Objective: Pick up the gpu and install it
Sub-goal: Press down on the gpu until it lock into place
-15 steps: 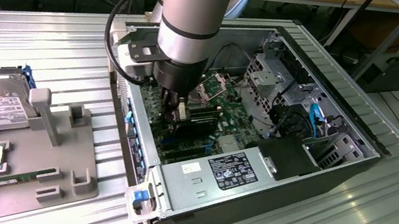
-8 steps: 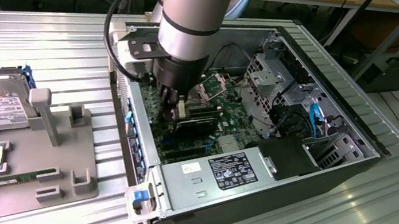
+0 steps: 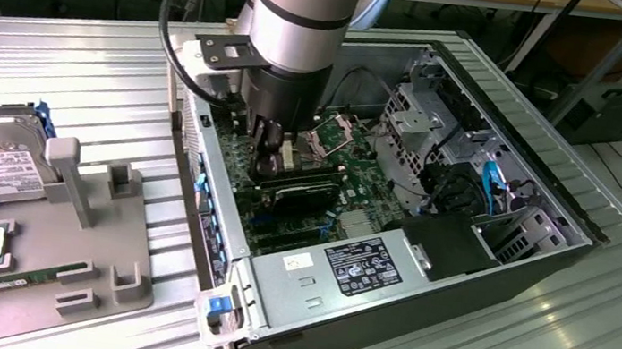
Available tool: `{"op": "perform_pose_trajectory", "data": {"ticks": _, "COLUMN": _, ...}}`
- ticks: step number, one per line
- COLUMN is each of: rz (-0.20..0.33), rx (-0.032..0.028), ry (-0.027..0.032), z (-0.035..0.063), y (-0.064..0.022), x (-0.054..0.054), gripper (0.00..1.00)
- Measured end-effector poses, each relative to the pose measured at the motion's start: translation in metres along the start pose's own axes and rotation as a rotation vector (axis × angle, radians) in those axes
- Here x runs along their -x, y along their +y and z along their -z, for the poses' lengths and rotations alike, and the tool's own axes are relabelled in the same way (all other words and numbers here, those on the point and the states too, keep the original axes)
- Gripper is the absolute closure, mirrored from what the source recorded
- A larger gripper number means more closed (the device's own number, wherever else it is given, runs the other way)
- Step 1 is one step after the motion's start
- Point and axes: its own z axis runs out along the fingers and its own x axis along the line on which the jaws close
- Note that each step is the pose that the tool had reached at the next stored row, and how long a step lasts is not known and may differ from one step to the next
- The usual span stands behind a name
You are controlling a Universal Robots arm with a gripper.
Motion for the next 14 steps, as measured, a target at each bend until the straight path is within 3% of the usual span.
{"op": "perform_pose_trajectory", "data": {"ticks": 2, "rz": 0.000, "rx": 0.0016, "ry": 0.0004, "z": 0.0004, "y": 0.0008, "x": 0.0000, "gripper": 0.89}}
{"op": "perform_pose_trajectory", "data": {"ticks": 3, "rz": 0.000, "rx": 0.0066, "ry": 0.0004, "z": 0.0003, "y": 0.0011, "x": 0.0000, "gripper": 0.89}}
{"op": "perform_pose_trajectory", "data": {"ticks": 5, "rz": -0.001, "rx": 0.0390, "ry": 0.0002, "z": 0.0002, "y": 0.0014, "x": 0.0000, "gripper": 0.89}}
{"op": "perform_pose_trajectory", "data": {"ticks": 8, "rz": -0.003, "rx": 0.0952, "ry": 0.0016, "z": 0.0001, "y": 0.0014, "x": 0.0000, "gripper": 0.89}}
{"op": "perform_pose_trajectory", "data": {"ticks": 9, "rz": -0.003, "rx": 0.1090, "ry": 0.0026, "z": 0.0000, "y": 0.0013, "x": -0.0001, "gripper": 0.89}}
{"op": "perform_pose_trajectory", "data": {"ticks": 10, "rz": -0.004, "rx": 0.1277, "ry": 0.0040, "z": -0.0002, "y": 0.0014, "x": -0.0001, "gripper": 0.89}}
{"op": "perform_pose_trajectory", "data": {"ticks": 12, "rz": -0.004, "rx": 0.1479, "ry": 0.0061, "z": -0.0007, "y": 0.0014, "x": -0.0001, "gripper": 0.89}}
{"op": "perform_pose_trajectory", "data": {"ticks": 14, "rz": -0.004, "rx": 0.1619, "ry": 0.0084, "z": -0.0016, "y": 0.0014, "x": -0.0001, "gripper": 0.89}}
